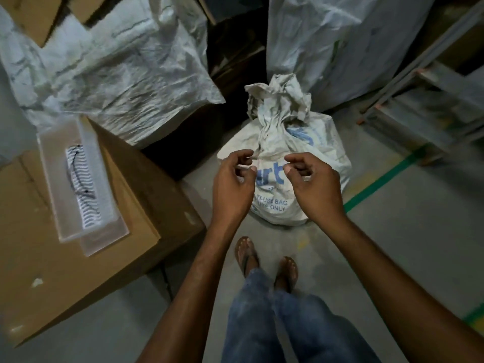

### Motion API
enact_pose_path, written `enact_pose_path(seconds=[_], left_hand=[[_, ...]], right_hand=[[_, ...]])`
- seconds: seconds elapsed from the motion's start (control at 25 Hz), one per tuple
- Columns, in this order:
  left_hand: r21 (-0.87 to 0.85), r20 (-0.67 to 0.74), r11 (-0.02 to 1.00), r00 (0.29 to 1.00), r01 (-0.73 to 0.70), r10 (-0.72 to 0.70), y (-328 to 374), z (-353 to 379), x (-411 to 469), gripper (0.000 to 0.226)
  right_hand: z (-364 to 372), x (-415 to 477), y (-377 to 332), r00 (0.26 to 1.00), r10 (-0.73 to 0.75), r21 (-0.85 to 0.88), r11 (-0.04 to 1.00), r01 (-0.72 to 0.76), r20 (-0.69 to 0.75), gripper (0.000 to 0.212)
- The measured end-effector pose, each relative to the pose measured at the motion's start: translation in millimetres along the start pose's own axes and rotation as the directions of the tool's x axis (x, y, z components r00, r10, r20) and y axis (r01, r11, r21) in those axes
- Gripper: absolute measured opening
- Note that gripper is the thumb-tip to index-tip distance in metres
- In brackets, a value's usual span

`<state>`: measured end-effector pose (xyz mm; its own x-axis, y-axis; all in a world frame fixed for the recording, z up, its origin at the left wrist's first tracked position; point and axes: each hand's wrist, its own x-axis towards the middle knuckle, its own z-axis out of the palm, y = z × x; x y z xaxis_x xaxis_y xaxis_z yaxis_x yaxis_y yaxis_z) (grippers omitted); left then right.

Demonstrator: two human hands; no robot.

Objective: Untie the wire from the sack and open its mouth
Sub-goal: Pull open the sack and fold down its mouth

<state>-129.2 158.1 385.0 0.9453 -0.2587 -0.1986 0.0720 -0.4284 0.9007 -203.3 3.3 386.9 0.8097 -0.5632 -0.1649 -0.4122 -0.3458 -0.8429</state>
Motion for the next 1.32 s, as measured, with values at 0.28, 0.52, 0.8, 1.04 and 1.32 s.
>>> enact_pose_path(seconds=[0.28, 0.52, 0.8, 1.04, 1.32], left_hand=[[-0.020, 0.062, 0.992, 0.991, 0.121, -0.119, -56, 66, 101, 0.028], [-0.045, 0.019, 0.984, 0.985, 0.174, -0.173, -137, 146, 170, 0.027], [0.009, 0.023, 0.993, 0.993, 0.118, -0.118, -235, 230, 236, 0.036], [0.109, 0.041, 0.992, 0.996, 0.070, -0.075, -295, 268, 291, 0.048], [0.041, -0.061, 0.999, 0.998, -0.021, 0.024, -280, 263, 343, 0.053]], right_hand=[[25, 105, 75, 0.993, 0.073, -0.029, 0.997, -0.076, -0.088, 0.015], [66, 197, 173, 0.995, 0.083, -0.106, 0.991, -0.087, -0.048, 0.018], [123, 260, 278, 0.999, 0.033, -0.233, 0.972, -0.037, -0.018, 0.044], [171, 292, 322, 0.999, 0.029, -0.310, 0.951, -0.016, 0.037, 0.047], [161, 334, 309, 0.994, -0.078, -0.264, 0.963, 0.055, -0.079, 0.040]])
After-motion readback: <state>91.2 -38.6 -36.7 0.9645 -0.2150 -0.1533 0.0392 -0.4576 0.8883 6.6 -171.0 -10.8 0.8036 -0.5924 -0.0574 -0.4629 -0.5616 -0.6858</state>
